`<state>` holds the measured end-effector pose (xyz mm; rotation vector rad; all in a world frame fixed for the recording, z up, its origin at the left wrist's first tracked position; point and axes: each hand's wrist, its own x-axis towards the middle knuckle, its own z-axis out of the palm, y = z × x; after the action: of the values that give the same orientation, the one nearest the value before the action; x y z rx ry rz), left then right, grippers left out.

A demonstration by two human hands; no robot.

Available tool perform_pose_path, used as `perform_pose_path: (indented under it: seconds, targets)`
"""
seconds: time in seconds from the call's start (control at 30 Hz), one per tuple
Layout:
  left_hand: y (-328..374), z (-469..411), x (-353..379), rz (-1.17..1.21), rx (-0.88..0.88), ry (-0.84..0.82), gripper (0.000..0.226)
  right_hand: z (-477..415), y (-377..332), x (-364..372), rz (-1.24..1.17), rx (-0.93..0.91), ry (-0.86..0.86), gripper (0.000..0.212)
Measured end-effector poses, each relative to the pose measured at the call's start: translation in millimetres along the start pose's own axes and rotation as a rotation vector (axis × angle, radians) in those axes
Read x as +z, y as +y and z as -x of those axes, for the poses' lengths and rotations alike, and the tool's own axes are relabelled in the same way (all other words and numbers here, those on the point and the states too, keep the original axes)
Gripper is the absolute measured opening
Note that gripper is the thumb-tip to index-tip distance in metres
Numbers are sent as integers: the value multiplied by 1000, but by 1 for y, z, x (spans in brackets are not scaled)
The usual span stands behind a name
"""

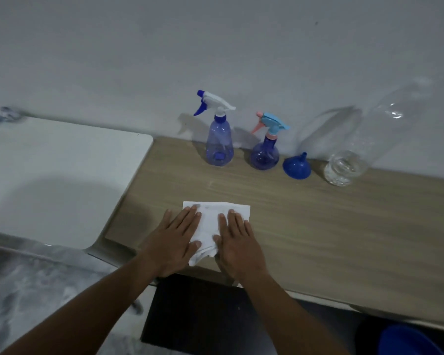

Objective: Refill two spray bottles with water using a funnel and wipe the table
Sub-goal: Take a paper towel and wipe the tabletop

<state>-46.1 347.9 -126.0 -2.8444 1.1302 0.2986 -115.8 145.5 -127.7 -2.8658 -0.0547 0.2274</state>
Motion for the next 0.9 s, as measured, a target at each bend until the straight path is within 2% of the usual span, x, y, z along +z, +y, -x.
perform_pose_path:
  seconds: [0.37,0.73,0.9]
  targets:
    - [158,-52,-16,-13,29,-100,72,101,128,-31,8,107,-36,62]
    - [330,-117,-26,-40,116,-95,72,194,286,-62,138,210,-55,63]
    - [397,-125,-34,-27,143,-102,70,242,334,-66,185,251,-51,63]
